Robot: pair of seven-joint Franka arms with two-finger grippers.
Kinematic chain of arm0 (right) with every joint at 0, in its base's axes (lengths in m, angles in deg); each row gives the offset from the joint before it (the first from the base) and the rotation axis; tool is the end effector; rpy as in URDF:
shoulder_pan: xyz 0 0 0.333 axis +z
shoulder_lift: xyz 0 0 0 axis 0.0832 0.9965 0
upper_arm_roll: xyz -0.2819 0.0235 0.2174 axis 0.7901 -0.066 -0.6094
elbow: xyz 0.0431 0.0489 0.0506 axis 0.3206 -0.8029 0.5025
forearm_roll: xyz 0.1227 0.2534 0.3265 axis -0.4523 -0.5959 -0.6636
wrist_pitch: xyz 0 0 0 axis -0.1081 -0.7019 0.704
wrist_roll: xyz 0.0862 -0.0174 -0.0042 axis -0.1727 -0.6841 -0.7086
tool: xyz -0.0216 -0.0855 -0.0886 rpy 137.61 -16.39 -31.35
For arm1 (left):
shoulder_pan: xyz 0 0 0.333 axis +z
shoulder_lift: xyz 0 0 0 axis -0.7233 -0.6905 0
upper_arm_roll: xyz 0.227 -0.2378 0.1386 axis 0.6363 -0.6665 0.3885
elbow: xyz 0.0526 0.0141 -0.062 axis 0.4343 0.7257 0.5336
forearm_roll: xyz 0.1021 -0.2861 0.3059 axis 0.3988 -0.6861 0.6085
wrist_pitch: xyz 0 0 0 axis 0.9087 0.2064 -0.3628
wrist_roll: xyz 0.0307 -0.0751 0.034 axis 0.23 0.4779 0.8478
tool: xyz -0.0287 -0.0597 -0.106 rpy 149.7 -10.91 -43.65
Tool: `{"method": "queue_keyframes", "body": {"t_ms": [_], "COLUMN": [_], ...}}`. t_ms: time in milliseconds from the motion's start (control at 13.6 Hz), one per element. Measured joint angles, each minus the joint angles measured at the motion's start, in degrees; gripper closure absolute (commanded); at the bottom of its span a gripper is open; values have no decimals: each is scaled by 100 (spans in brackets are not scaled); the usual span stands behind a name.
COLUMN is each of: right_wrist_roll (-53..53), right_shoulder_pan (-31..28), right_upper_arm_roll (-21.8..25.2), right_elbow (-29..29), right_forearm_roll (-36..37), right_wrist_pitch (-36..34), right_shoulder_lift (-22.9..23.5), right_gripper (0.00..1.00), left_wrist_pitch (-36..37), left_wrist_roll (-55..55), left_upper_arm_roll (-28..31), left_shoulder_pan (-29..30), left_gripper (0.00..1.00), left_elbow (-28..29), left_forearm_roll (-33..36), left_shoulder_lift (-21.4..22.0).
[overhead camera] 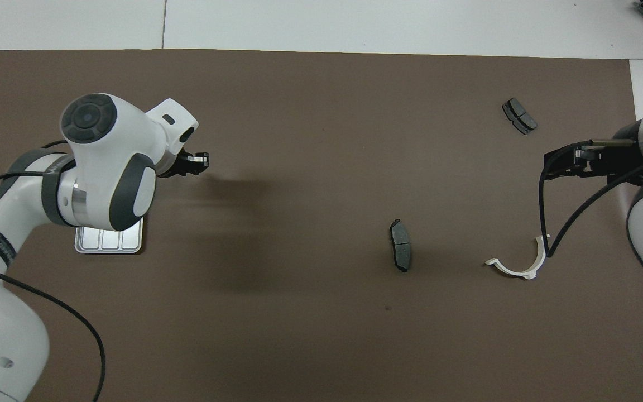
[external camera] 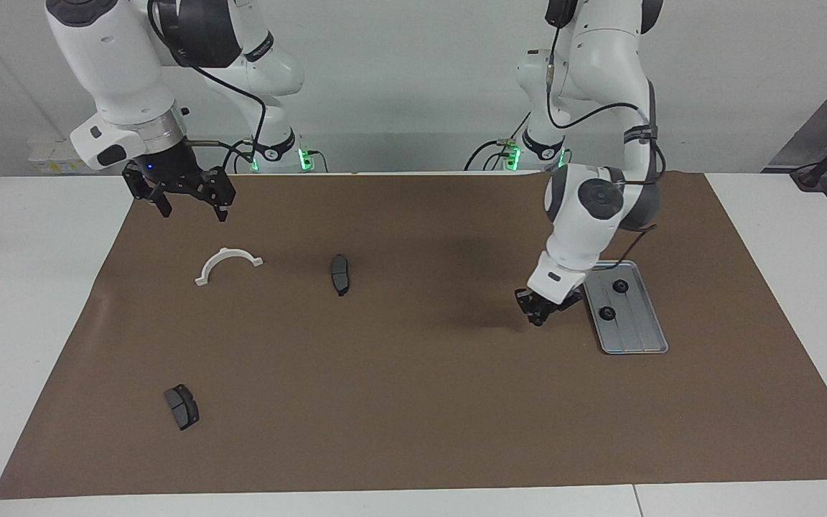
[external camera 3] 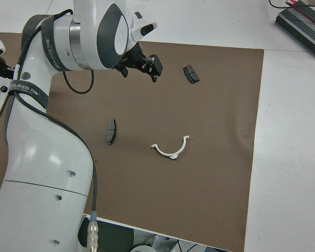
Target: Pick bearing gear from pile to tray
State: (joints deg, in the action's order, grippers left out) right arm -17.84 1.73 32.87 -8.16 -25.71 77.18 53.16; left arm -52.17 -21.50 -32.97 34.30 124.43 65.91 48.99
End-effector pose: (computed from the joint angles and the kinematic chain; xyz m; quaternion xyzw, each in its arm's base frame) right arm 0.6026 0.0310 0.6178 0.9984 -0.0522 0.0051 0.0191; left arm 0.6687 -0.1181 0.3570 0.9993 -0.0287 0.0153 0.0209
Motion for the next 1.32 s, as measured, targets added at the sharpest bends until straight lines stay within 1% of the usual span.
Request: {"method": "queue_keyframes", "body": {"t_ms": [294, 441, 514, 588, 661, 735, 882, 1029, 1102, 1176, 1323], "right_wrist_roll": [0, 0, 0, 0, 0, 0, 0, 0, 16, 37, 41], "right_shoulder_pan": [2, 3, 4, 7, 8, 10, 11, 18, 23, 25, 29], "right_upper_arm_roll": [-1, -1, -1, -1, -1, -1, -1, -2, -6, -9, -13], "right_elbow": [-48, -74, -83, -92, -107, -121, -125, -126, -126, -128, -159], "right_forearm_roll": [0, 0, 0, 0, 0, 0, 0, 0, -1, -1, -1], "right_wrist_pitch": [1, 5, 4, -2, -8, -9, 0, 12, 14, 14, 16], "right_shoulder_lift": [-29, -32, -36, -43, -52, -63, -75, -81, -82, -84, -102], "right_gripper": [0, 0, 0, 0, 0, 0, 0, 0, 0, 0, 0], "left_wrist_pitch": [145, 123, 58, -53, -174, -277, -341, -290, -65, 381, 1505], "left_wrist_roll": [-1374, -1752, -1872, -1930, -1947, -1951, -1953, -1952, -1948, -1902, -1638], "left_upper_arm_roll": [2, 0, -2, -2, -7, -22, -42, -66, -84, -117, -151], "left_shoulder_pan": [900, 1174, 1248, 1276, 1277, 1277, 1277, 1268, 1248, 1224, 1093], "left_gripper": [100, 100, 98, 61, 15, 0, 0, 0, 0, 0, 0], "left_elbow": [150, 287, 374, 481, 590, 685, 745, 658, 491, 177, -664], "left_forearm_roll": [0, 0, 0, 0, 0, 0, 0, 0, -4, -6, -6], "left_shoulder_lift": [91, 122, 141, 161, 181, 200, 237, 289, 322, 359, 469]}}
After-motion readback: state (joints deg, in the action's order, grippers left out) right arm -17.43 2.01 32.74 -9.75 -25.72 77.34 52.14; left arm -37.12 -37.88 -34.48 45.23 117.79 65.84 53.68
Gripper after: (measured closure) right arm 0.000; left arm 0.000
